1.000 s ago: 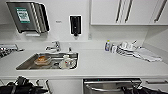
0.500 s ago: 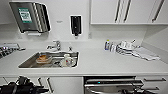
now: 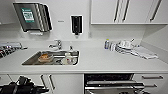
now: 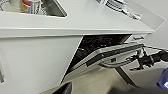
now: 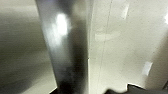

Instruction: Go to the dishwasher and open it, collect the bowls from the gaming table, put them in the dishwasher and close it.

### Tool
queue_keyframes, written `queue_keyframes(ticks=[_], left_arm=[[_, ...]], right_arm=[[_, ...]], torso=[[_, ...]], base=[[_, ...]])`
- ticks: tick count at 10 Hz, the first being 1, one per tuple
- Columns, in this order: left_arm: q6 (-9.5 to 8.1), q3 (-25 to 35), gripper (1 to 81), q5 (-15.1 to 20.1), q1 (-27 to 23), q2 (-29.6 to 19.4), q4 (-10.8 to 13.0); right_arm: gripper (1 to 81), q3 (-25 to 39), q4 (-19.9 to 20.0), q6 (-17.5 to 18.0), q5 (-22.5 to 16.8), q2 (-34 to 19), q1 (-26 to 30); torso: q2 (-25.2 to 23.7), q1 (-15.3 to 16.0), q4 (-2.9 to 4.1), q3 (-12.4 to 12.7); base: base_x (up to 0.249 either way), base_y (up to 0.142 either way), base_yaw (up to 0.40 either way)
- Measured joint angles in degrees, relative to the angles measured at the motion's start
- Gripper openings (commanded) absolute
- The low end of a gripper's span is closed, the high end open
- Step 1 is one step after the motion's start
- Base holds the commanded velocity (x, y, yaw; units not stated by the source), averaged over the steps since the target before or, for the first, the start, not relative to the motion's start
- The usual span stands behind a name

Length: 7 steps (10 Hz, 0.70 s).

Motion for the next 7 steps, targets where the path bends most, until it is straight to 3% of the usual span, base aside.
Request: queue_keyframes(ticks=[5,7], left_arm=[[0.00,0.0,81.1,-0.1,0.0,0.5,0.0],[0.00,0.0,81.1,0.1,0.0,0.4,0.0]], right_arm=[[81.1,-0.9,1.9,0.5,-2.5,-0.4,-4.7],[81.1,-1.4,1.9,0.6,-0.1,-0.5,-5.4]], torso=[[0.0,0.0,0.00,0.0],[0.0,0.0,0.00,0.0]], base=[[-0.078,0.000,0.000],[-0.078,0.000,0.000]])
